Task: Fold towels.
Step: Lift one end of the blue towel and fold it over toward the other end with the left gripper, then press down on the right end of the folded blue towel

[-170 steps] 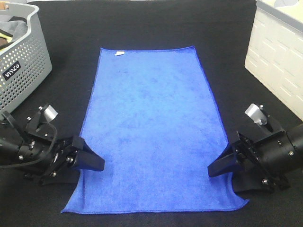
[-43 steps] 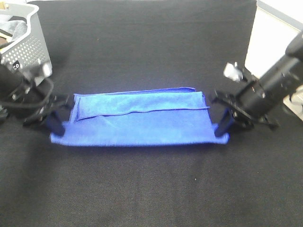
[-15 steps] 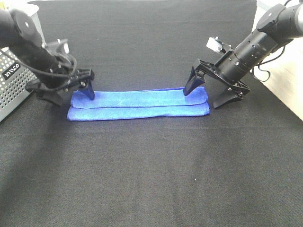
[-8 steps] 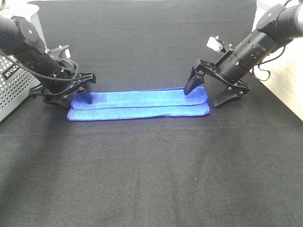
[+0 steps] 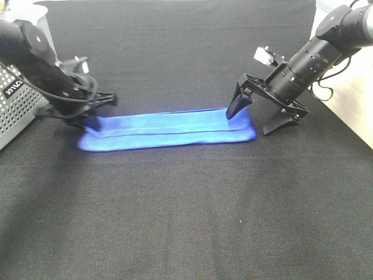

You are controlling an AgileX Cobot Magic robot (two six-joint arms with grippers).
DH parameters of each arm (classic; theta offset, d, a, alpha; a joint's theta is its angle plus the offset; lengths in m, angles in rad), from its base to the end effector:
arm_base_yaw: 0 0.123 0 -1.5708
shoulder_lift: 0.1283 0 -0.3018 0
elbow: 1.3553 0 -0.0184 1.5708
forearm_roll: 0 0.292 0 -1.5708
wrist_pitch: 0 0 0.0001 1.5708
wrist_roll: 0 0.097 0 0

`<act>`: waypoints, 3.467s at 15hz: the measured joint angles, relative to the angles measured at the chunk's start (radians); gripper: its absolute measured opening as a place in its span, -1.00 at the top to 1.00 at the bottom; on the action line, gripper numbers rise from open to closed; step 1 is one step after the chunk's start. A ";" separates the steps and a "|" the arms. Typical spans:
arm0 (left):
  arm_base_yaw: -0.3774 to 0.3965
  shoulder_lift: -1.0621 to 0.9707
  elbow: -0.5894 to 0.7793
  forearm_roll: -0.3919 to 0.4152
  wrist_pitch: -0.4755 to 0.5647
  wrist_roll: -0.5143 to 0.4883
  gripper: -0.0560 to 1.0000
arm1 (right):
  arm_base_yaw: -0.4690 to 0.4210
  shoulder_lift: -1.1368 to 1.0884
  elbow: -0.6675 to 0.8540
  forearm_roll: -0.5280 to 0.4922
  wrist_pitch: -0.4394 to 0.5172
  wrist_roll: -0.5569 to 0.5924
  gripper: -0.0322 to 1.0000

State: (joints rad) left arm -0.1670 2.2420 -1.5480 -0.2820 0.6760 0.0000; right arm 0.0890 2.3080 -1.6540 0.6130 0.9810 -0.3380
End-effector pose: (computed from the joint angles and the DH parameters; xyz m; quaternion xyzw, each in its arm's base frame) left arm 0.4859 -0.0991 0.0909 -0.0138 0.9844 -0.1142 0.1330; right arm 0.4899 0.0903 0.0928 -0.0408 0.9666 0.2493 0.0423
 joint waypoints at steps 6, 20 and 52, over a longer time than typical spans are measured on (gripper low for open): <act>-0.012 -0.177 -0.016 0.218 0.201 -0.140 0.79 | 0.000 -0.075 0.000 0.000 0.032 0.018 -0.92; -0.319 0.057 -0.319 -0.273 0.014 -0.240 0.54 | 0.000 -0.162 0.000 -0.053 0.112 0.112 -0.92; -0.099 -0.021 -0.379 0.100 0.318 -0.182 -0.56 | 0.080 0.045 -0.003 0.416 -0.038 -0.275 -0.92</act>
State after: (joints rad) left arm -0.2660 2.2210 -1.9270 -0.1820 0.9940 -0.1820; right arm 0.1690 2.3530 -1.6570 1.0290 0.9430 -0.6130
